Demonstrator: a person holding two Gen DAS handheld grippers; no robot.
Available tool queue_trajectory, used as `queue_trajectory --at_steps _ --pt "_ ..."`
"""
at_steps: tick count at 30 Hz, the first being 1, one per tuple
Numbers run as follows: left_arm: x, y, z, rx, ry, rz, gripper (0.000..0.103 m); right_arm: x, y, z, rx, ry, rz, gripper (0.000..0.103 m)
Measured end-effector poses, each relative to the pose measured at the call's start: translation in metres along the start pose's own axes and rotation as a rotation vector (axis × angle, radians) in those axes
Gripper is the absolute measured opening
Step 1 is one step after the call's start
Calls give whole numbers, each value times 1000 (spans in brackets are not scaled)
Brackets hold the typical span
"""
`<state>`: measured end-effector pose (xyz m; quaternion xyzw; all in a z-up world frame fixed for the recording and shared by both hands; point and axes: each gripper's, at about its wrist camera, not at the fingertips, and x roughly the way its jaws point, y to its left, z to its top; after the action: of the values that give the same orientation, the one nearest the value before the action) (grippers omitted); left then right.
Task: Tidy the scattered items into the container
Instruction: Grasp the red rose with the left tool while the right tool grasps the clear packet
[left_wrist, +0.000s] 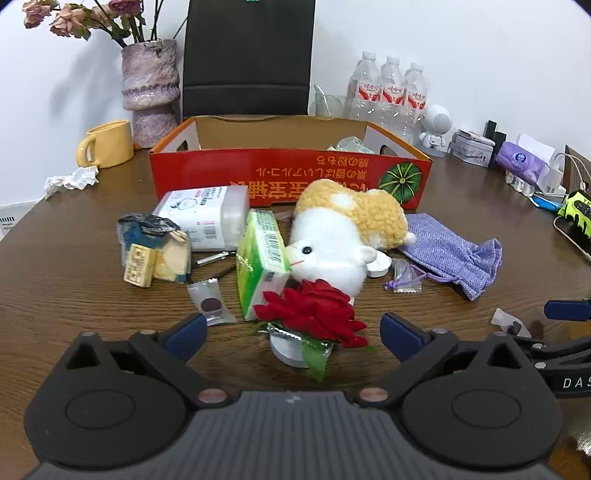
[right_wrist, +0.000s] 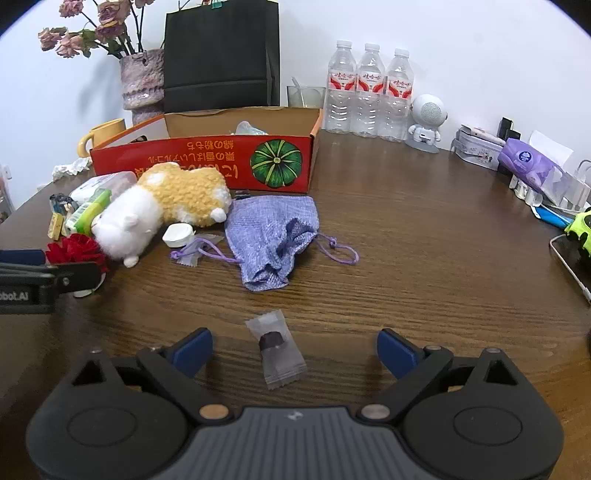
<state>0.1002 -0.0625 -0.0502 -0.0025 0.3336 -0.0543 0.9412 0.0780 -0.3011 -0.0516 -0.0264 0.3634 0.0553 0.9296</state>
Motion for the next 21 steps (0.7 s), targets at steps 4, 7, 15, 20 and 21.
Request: queue_trajectory --at_steps 4,7,15,20,21 --pt "7 -1 -1 9 40 -21 74 4 -1 1 1 5 15 81" --pt "6 -1 -1 8 33 -25 53 2 0 2 -9 5 34 67" --pt "-2 6 -4 -20 18 -64 47 -6 -2 2 20 0 65 17" --pt "-11 7 -5 -24 -1 -82 47 -13 -1 0 26 -17 68 17" --pt "-13 8 -5 -24 -4 -84 47 -14 0 0 28 -23 67 17"
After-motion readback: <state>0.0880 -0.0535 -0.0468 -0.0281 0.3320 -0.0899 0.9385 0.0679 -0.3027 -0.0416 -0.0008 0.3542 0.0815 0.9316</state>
